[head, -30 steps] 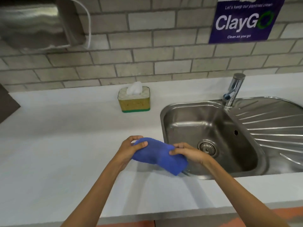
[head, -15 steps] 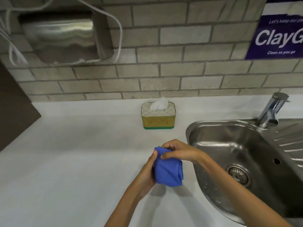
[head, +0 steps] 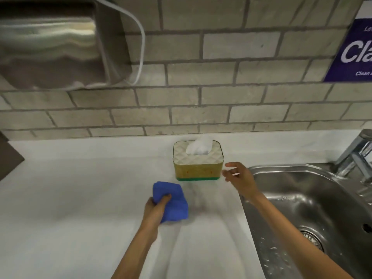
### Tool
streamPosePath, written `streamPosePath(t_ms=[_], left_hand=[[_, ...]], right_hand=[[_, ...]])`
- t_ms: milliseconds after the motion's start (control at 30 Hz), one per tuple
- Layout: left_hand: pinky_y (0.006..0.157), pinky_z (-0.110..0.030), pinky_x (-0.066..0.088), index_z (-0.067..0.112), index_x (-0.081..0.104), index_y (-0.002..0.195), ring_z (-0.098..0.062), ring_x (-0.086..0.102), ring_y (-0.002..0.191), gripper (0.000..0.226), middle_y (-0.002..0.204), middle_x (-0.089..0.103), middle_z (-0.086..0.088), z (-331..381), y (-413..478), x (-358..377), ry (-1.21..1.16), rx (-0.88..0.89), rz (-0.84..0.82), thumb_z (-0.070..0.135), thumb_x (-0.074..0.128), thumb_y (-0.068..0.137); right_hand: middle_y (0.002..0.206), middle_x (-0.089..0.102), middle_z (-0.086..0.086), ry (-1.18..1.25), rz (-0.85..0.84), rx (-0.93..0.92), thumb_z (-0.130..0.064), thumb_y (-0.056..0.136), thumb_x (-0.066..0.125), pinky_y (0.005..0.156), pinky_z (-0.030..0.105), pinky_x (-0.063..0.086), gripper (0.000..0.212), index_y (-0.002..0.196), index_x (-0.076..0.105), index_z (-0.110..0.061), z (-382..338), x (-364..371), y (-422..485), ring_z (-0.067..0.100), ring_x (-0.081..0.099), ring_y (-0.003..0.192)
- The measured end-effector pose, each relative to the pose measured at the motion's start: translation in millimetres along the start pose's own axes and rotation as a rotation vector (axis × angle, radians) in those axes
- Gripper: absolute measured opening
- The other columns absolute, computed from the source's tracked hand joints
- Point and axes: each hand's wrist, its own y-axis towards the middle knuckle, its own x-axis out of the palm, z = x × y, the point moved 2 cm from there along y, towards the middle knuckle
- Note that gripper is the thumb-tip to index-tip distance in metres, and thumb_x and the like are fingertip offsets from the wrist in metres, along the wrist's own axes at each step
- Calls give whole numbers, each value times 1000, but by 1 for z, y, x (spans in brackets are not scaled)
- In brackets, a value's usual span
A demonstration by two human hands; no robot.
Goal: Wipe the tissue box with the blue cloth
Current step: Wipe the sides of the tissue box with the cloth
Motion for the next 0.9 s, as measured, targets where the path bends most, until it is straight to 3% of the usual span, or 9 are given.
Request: streamPosePath(t_ms=[133, 233, 300, 433, 567, 667, 800, 900], left_hand=[[70, -38, 44, -11, 54, 105, -41, 61, 100, 31, 95, 60, -24, 21, 49, -7, 197, 82, 271, 16, 55, 89], [79, -39, 46, -6, 45, 119, -39, 59, 103, 40, 115, 60, -27, 35, 70, 2, 247, 140, 348, 20, 54, 90], [81, -39, 46, -1, 43, 123, -39, 58, 105, 41, 119, 60, -24, 41, 81, 14, 275, 158, 352, 24, 52, 92], [80, -39, 45, 2, 44, 122, -40, 58, 104, 40, 118, 61, -23, 47, 95, 38, 295, 187, 302, 28, 50, 93], [73, -34, 42, 7, 47, 115, -27, 55, 84, 49, 99, 61, -9, 49, 97, 48, 342, 207, 288, 44, 59, 85], [71, -33, 41, 7, 49, 111, -23, 51, 79, 49, 90, 55, -2, 51, 94, 48, 398, 214, 302, 44, 63, 82], [70, -32, 42, 10, 50, 106, -24, 53, 77, 41, 86, 57, 0, 50, 77, 42, 448, 253, 291, 43, 60, 84], [70, -31, 43, 14, 49, 101, -24, 54, 77, 35, 86, 58, 0, 45, 55, 34, 479, 283, 275, 43, 58, 84]], right_hand=[[109, 61, 9, -10, 42, 59, -24, 89, 61, 60, 19, 42, 46, 131, 47, -12, 16, 2, 32, 17, 57, 84], [125, 57, 12, -40, -10, 66, -25, 91, 58, 80, 25, 43, 53, 139, 39, -12, 23, 11, 45, 16, 55, 97], [127, 57, 11, -26, -45, 57, -24, 92, 55, 84, 23, 43, 52, 140, 39, -11, 25, 17, 48, 16, 56, 102], [112, 64, 2, -52, -35, -80, -18, 94, 52, 70, 3, 46, 38, 130, 51, -10, 22, 22, 47, 18, 61, 102], [115, 67, 10, -31, 1, -131, -17, 93, 55, 90, 32, 52, 38, 129, 53, -7, 19, 24, 40, 23, 64, 103], [112, 68, 12, 2, 25, -118, -17, 91, 57, 92, 38, 53, 38, 128, 54, -6, 20, 24, 33, 25, 64, 102], [97, 65, -2, 33, 57, -149, -14, 91, 58, 75, 8, 50, 34, 123, 58, -6, 21, 21, 17, 16, 62, 91], [95, 64, -1, 36, 65, -138, -15, 91, 58, 65, -3, 45, 32, 121, 59, -5, 21, 17, 0, 14, 61, 87]])
